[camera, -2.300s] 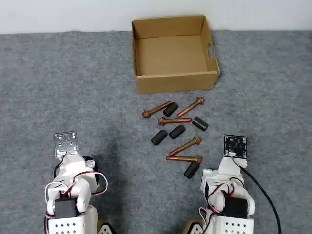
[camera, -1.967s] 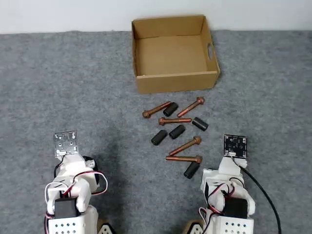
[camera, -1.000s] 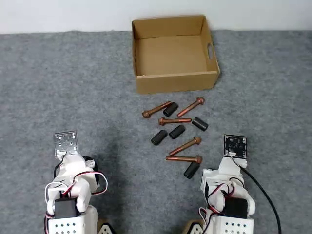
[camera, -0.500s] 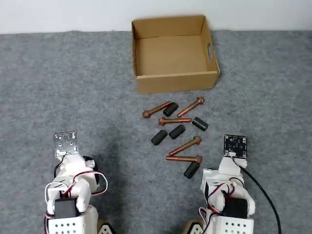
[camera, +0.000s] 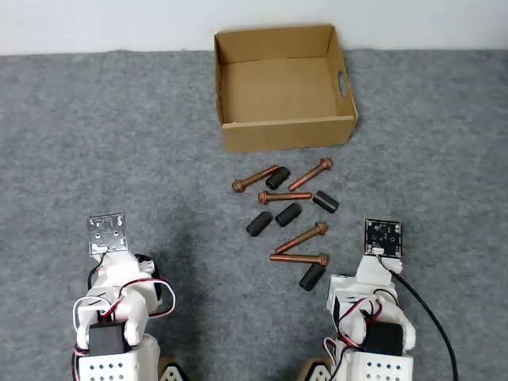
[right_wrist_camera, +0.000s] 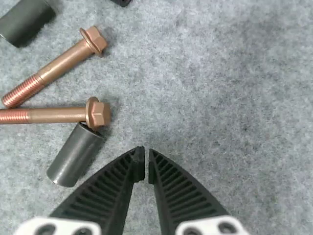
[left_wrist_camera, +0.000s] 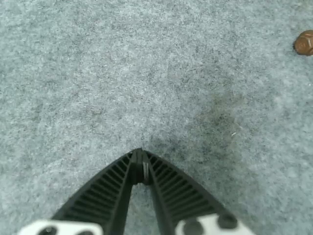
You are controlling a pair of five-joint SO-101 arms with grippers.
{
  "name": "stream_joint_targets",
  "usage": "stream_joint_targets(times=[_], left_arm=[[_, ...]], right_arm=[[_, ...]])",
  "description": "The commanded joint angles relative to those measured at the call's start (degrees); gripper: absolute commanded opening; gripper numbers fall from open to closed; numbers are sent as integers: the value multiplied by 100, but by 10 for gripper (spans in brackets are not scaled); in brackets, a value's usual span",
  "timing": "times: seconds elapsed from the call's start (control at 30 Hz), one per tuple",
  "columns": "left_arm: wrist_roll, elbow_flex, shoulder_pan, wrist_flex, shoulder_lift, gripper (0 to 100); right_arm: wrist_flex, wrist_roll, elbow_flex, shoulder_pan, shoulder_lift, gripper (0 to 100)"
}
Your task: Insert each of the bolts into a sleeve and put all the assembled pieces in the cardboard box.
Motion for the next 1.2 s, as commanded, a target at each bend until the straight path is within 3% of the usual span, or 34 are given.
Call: stream_joint_targets(times=[0.0,0.4,0.57,0.7,1.17], left_arm=[[-18,-31,-35,18,-35,6],[-18,-31,-35,18,-35,6],[-18,-31,-35,18,-35,6],[-18,-31,-35,18,-35,6],[-18,-31,-35,18,-35,6]], right_arm=[[40,-35,105,31,-48,9],[66,0,35,75,-48,9],[92,9,-1081,330,-13,8],[409,229,-2233,136,277,8],[576,290,-6356,-356,6211,8]])
